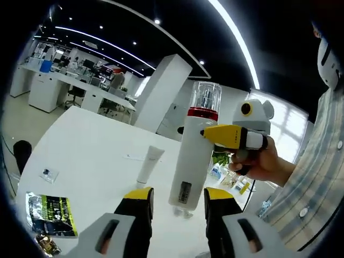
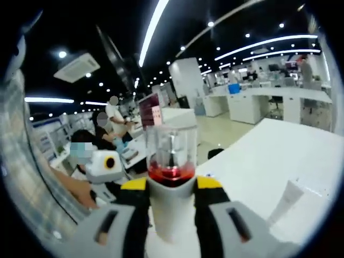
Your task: Arrange the skincare products in the storage area until every visible bottle or jar stands upright without overlapping.
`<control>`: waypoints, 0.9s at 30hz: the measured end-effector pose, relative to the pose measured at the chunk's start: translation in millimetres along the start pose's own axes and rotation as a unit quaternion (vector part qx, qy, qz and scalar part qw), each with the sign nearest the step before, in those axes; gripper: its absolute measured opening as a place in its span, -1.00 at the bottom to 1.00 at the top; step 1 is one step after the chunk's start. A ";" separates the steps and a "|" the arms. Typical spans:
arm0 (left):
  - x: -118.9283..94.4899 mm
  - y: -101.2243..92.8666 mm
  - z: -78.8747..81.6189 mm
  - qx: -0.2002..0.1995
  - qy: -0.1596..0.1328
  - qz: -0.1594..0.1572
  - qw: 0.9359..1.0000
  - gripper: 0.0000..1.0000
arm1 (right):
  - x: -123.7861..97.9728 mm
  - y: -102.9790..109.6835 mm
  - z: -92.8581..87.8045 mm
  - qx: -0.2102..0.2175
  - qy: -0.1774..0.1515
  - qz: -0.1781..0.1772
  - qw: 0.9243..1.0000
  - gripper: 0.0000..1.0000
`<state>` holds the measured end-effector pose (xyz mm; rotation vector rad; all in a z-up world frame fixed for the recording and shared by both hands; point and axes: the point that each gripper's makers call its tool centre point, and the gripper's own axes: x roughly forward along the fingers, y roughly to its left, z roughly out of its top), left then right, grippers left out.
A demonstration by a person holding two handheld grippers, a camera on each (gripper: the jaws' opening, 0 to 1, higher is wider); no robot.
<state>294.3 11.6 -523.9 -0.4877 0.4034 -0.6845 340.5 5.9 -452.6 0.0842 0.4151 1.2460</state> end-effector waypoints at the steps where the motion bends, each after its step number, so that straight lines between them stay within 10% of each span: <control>1: -0.7 2.2 -1.2 -0.003 0.001 0.003 1.000 -0.24 | -2.8 -3.3 0.2 0.000 -0.002 -0.005 1.000 -0.42; 27: -16.2 20.8 -15.7 -0.040 -0.021 0.067 0.997 -0.24 | -78.9 -76.0 -48.2 0.054 -0.042 -0.113 0.991 -0.42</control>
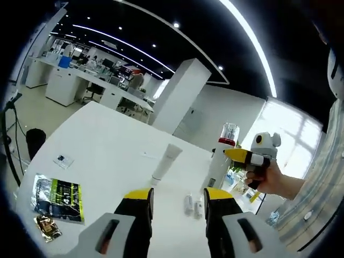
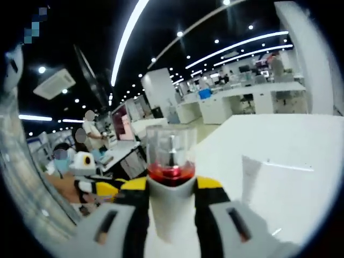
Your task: Arrange the skincare products in the storage area until every visible bottle or jar stands upright without overlapping.
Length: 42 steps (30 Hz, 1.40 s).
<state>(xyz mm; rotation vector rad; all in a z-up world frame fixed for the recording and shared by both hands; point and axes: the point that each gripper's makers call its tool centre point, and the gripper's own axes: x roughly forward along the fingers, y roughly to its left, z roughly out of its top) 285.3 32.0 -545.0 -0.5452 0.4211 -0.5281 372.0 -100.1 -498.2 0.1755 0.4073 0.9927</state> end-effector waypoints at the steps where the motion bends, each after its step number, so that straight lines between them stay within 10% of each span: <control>1: -0.7 0.1 -0.3 0.000 0.000 0.001 1.000 -0.24 | -3.5 -7.3 -1.8 0.000 -0.002 -0.012 1.000 -0.42; 22: -16.8 -14.7 -8.3 -0.037 -0.013 0.027 0.999 -0.24 | -4.2 -136.4 -28.1 -0.003 -0.005 -0.139 0.990 -0.41; 42: -51.8 -14.4 -10.1 -0.067 -0.054 0.073 0.994 -0.27 | 39.4 -164.6 -86.2 -0.038 0.039 -0.118 0.992 -0.42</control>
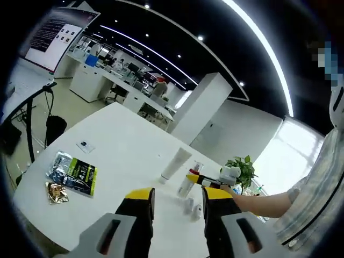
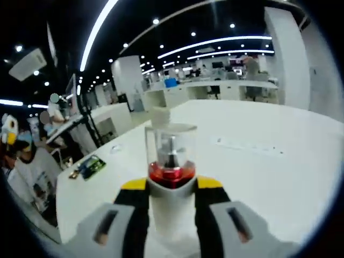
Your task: Arrange the skincare products in the storage area until every visible bottle or jar stands upright without overlapping.
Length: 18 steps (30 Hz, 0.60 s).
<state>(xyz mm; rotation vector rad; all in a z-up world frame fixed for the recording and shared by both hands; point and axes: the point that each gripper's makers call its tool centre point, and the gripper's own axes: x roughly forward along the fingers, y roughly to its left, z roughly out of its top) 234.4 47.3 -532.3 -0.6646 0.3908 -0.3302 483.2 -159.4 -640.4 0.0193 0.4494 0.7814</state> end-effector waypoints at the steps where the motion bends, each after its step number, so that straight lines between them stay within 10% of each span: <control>1: -1.6 0.2 0.1 0.000 -0.002 0.002 1.000 -0.27 | 1.7 1.8 -0.8 -0.011 -0.002 0.002 1.000 -0.42; 18: -18.2 7.8 -5.8 -0.002 -0.004 0.035 0.999 -0.27 | 24.0 8.4 -3.2 -0.085 -0.033 0.016 0.996 -0.42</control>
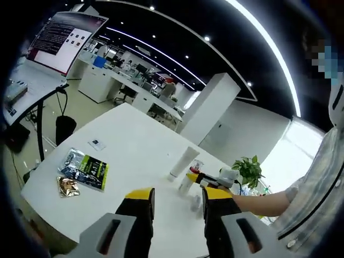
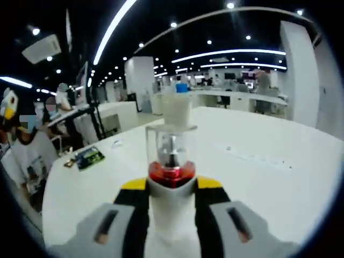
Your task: Arrange the skincare products in the storage area until every visible bottle or jar stands upright without overlapping.
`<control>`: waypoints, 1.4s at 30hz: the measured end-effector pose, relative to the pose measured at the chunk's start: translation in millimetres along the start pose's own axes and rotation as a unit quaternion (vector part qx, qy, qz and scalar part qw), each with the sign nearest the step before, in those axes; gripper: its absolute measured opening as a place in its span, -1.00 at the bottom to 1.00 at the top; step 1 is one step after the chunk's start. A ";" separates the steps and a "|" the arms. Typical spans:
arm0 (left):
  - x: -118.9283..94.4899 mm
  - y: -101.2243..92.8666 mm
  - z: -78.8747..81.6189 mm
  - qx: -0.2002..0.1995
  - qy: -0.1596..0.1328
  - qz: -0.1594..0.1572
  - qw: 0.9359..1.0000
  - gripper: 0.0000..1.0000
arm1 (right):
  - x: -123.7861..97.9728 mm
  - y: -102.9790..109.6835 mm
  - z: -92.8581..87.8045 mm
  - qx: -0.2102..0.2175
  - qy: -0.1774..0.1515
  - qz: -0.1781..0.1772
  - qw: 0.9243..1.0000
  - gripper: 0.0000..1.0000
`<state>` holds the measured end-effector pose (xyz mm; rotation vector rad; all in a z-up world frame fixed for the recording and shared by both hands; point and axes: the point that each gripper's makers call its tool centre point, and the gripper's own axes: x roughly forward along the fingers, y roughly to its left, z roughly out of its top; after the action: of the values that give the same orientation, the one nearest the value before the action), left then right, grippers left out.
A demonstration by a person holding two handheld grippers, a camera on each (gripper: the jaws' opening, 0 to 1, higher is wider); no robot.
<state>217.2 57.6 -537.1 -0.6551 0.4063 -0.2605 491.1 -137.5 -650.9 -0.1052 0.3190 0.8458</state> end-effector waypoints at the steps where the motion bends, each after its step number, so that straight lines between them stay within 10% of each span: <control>1: 0.2 0.3 -0.4 -0.001 0.001 0.000 1.000 -0.27 | -0.1 0.0 0.5 -0.005 -0.005 -0.001 1.000 -0.41; 23: 7.5 -2.5 -2.2 -0.009 -0.003 -0.002 1.000 -0.27 | -21.4 5.3 -8.1 -0.019 -0.042 -0.004 0.999 -0.38; 30: 5.6 -1.2 -7.8 -0.015 -0.001 0.001 1.000 -0.27 | -20.0 1.0 -21.5 0.021 -0.006 -0.015 1.000 -0.10; 42: 0.4 -0.6 -14.6 -0.022 -0.006 0.007 1.000 -0.27 | -9.5 9.1 -53.1 0.004 0.071 0.014 0.997 -0.27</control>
<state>211.0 49.3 -547.3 -0.6969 0.4051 -0.2353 465.9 -149.8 -697.9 -0.1539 0.4590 0.8661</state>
